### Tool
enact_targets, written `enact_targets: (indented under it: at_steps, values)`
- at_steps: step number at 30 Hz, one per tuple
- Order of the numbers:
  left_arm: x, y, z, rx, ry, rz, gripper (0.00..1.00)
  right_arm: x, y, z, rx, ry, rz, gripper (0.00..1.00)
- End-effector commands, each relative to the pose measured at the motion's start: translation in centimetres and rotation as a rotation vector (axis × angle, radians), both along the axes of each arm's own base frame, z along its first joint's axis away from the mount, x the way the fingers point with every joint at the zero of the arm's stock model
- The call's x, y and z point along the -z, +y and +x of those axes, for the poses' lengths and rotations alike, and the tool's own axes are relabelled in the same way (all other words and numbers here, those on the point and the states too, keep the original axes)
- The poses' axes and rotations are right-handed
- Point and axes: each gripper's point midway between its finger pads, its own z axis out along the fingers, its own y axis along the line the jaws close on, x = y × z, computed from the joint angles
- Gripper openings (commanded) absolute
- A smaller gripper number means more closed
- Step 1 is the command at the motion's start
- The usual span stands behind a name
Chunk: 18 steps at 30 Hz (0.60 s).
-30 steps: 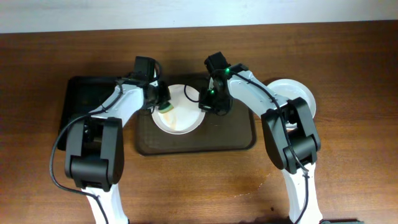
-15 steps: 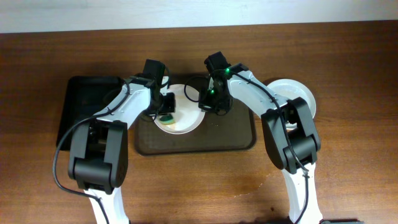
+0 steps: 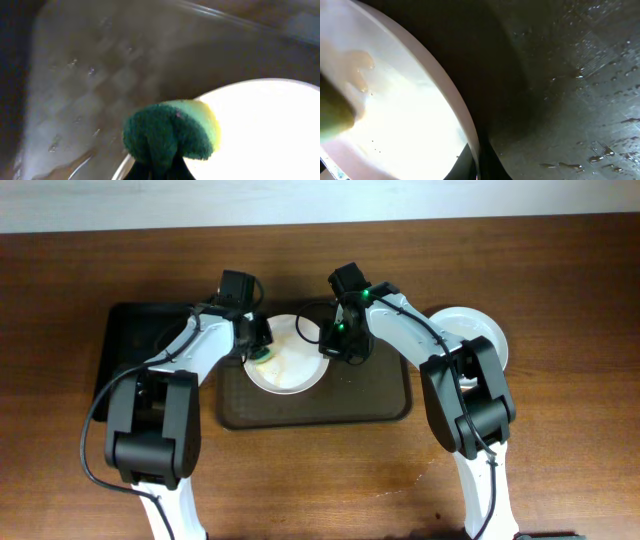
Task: Clean dirty plates on tray and stack at the side
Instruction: 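Scrub the pinkish plate with the sponge in the left gripper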
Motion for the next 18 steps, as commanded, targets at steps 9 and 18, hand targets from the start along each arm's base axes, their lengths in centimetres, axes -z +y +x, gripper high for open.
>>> enact_targets:
  at_steps: [9,18]
  values:
    - [8.1,-4.0,-12.3,0.440,0.395,-0.366,0.01,2.6,-2.5,-0.6,0.032,0.038,-0.107,0.04]
    - [10.0,7.4,-6.5,-0.157,0.232,0.289,0.01,2.6,-2.5,-0.6,0.021,0.034,-0.108,0.04]
